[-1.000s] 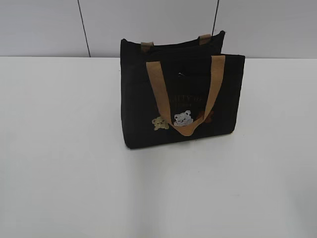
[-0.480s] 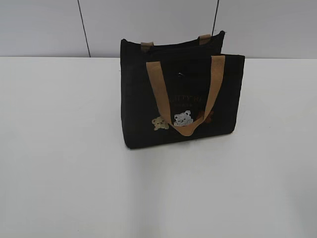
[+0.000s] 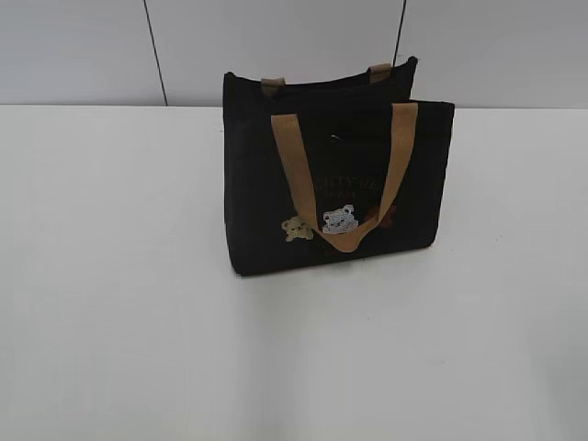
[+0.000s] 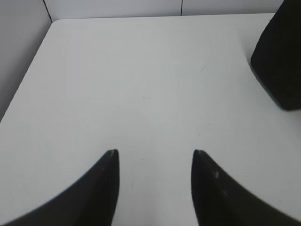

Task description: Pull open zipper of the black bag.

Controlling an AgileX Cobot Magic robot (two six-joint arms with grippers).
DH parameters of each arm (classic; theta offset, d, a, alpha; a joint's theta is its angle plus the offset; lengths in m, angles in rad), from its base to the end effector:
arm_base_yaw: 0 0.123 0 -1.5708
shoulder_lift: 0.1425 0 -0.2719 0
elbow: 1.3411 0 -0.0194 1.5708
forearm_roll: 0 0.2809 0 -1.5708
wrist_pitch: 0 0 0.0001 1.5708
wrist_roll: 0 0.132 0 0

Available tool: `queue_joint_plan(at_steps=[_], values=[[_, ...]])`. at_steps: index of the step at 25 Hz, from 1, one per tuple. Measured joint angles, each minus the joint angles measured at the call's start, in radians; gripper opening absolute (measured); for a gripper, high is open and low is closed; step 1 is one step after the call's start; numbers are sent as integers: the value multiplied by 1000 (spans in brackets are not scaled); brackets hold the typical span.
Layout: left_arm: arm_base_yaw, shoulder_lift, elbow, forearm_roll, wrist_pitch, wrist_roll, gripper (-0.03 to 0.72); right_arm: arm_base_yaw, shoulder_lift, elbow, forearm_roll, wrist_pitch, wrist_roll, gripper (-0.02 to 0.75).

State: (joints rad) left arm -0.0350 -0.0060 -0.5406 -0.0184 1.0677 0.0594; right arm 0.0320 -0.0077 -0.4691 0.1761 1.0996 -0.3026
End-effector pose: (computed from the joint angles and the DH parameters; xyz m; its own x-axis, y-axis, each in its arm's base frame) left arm 0.0651 -0.0044 0.2864 -0.4171 0.0651 -0.9065 0.0708 0.9967 0.0391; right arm 0.0694 0.0228 0.2602 -0.4557 -0.2322 -0.8593 -0.2733 0.9552 -0.1132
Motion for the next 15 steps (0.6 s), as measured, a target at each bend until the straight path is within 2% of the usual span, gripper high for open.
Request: queue_joint_plan(at_steps=[4,15], values=[[0,0,0,0,0,0,365,0,0,2,3,-3,99,414],[0,0,0,0,0,0,362,0,0,5,3,-3,113,412]])
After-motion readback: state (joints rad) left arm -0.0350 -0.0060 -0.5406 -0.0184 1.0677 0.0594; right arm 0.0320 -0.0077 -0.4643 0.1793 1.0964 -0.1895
